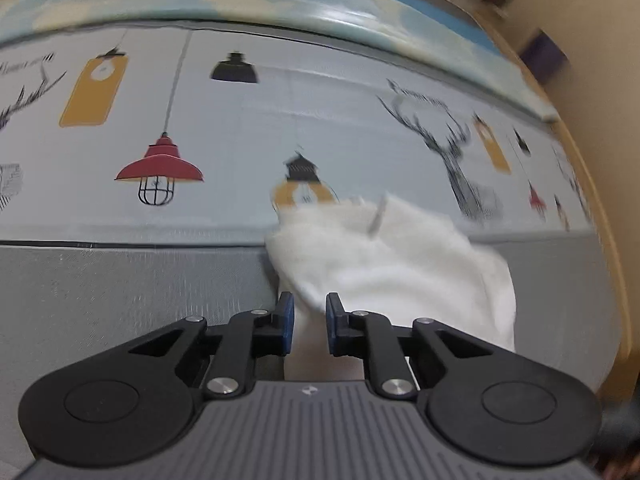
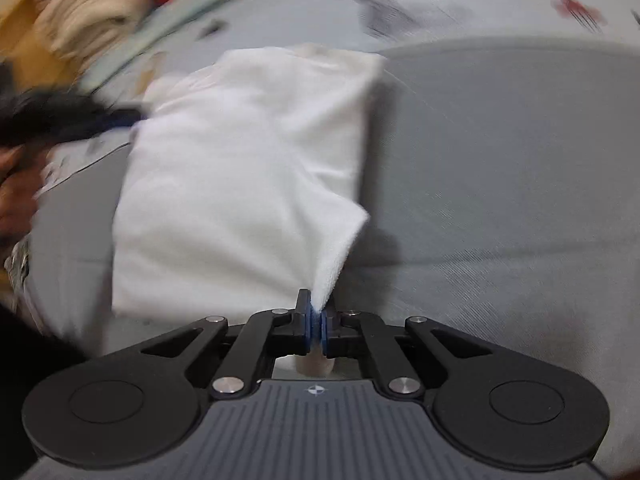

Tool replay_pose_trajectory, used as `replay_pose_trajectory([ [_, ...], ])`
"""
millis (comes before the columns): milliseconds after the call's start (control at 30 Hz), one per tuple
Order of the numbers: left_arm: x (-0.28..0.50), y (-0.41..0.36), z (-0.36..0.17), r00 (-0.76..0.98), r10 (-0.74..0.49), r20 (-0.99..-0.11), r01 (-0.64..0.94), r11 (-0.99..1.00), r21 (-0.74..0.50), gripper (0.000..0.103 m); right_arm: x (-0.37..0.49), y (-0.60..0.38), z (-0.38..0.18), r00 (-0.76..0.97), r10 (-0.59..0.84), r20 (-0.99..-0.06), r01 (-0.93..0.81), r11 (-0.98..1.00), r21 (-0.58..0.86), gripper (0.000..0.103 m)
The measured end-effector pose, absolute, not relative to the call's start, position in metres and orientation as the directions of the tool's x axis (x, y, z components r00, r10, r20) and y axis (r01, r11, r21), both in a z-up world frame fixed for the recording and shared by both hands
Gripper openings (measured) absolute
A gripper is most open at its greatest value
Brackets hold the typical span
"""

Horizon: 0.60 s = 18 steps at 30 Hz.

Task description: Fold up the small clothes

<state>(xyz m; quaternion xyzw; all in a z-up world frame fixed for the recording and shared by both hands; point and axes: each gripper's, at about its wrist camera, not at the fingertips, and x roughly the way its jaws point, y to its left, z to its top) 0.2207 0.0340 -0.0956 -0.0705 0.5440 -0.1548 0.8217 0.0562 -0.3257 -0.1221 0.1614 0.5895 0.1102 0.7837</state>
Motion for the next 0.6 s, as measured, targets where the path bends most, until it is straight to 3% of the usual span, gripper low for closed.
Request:
replay_pose_trajectory([
  [200,0.155,0.022,-0.087,0.329,-0.399,-0.856,0.351,0.893,-0.282,0.019,0.050,-0.329,-0.096,0.373,0.429,-0.823,-0.004,0.887,0.462,0.009],
  [267,0.139,0.006,-0.110,0.296,-0.311,-0.903,0.423,0.890,-0.168,0.020,0.053,-0.324,-0.109,0.307,0.348,-0.886,0.005,0.930,0.367,0.009],
  [300,0.131,-0.001,-0.122,0.307,-0.255,-0.917,0.466,0.880,-0.089,0.023,0.052,-0.323,-0.119,0.261,0.292,-0.920,0.032,0.950,0.310,0.016],
  [367,0.118,-0.006,-0.125,0.362,-0.214,-0.907,0.521,0.853,0.007,0.025,0.050,-0.324,-0.127,0.214,0.239,-0.947,0.077,0.962,0.260,0.019],
  [467,0.113,0.003,-0.101,0.419,-0.231,-0.878,0.447,0.894,-0.022,0.024,0.046,-0.313,-0.099,0.333,0.191,-0.923,0.021,0.977,0.210,0.019],
  [600,0.105,0.002,-0.092,0.515,-0.266,-0.815,0.426,0.905,-0.026,0.025,0.032,-0.301,-0.060,0.542,0.198,-0.816,-0.044,0.977,0.208,0.019],
])
